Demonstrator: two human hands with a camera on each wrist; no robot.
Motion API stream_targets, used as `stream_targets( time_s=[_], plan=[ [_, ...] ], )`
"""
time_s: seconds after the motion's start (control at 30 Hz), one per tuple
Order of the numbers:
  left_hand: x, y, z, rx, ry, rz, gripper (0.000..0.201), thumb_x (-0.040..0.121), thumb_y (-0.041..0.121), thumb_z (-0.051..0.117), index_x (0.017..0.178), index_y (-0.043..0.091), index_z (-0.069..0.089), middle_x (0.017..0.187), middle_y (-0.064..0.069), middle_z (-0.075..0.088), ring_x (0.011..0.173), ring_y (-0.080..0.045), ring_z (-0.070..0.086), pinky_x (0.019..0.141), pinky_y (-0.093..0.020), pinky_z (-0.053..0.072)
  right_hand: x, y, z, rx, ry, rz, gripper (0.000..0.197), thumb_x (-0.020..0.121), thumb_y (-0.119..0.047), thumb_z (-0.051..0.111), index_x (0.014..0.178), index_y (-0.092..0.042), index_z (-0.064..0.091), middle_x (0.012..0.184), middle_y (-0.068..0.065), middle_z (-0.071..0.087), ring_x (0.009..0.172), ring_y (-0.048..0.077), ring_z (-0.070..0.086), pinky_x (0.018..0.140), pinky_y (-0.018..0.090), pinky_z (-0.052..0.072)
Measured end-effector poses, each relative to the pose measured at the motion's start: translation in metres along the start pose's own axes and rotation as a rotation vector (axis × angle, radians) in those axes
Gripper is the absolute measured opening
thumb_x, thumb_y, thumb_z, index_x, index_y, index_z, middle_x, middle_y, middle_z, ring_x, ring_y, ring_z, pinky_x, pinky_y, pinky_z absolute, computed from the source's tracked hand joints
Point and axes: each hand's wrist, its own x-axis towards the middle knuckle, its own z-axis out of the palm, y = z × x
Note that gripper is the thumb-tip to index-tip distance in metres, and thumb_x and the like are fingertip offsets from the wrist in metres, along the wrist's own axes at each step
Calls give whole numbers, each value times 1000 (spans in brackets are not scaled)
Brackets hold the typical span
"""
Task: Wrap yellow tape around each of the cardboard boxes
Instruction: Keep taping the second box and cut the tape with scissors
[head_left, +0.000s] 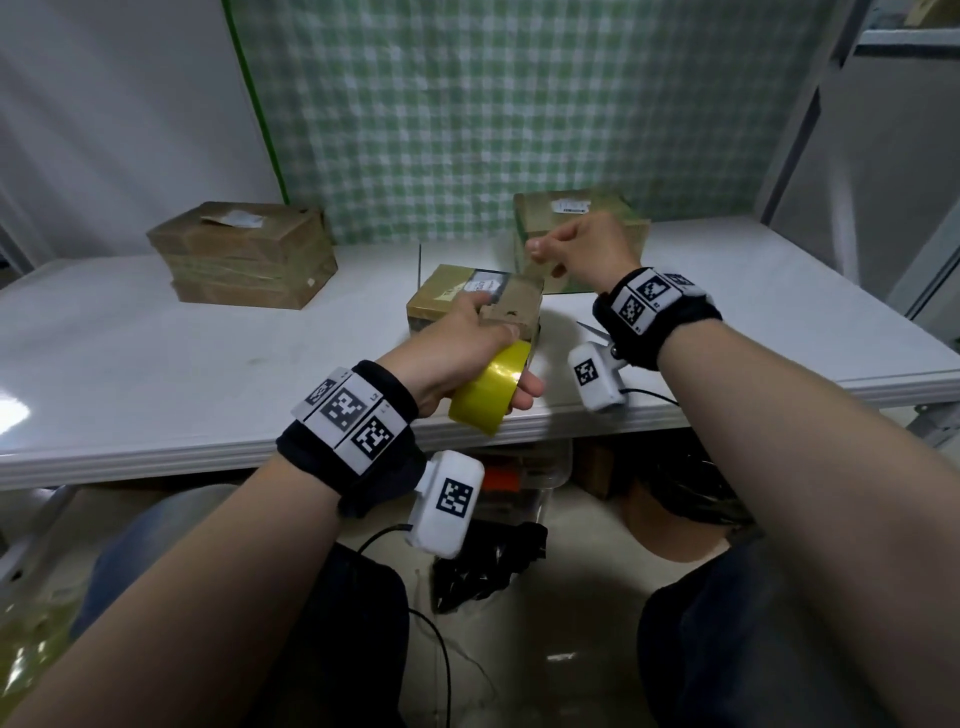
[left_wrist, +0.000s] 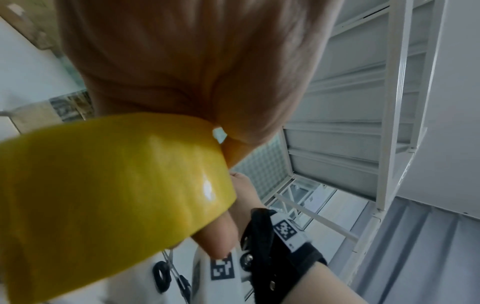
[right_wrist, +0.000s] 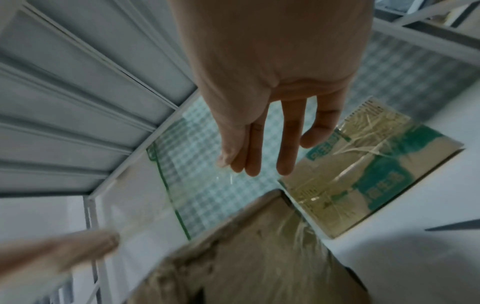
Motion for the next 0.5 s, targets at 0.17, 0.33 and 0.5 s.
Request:
stream_targets(
  time_s=[0.17,0.33,0.5],
  plan=[
    [6,-1,-4,-12,-15,-8,55,110,20,41,158,28,15,82,-22,76,67,-34,73,64,-41,62,9,3,5,7,-54,26,22,88,-36,78,89,-15,82,77,-14,71,64,9,65,41,8,37],
    [11,-6,-4,-31,-20,-28,53,110,19,39,158,27,19,82,-22,75,66,-34,72,60,-39,61,10,9,10,12,-65,29,23,87,-35,79,90,-13,82,83,-3,76,69,13,65,40,9,37],
    [15,-11,-5,-10,-32,-50,52,110,19,38,159,27,19,84,-23,75,67,-33,73,61,-39,62,8,18,16,4,-67,76,21,87,-37,79,88,-16,83,83,0,78,71,13,66,46,14,39]
  ],
)
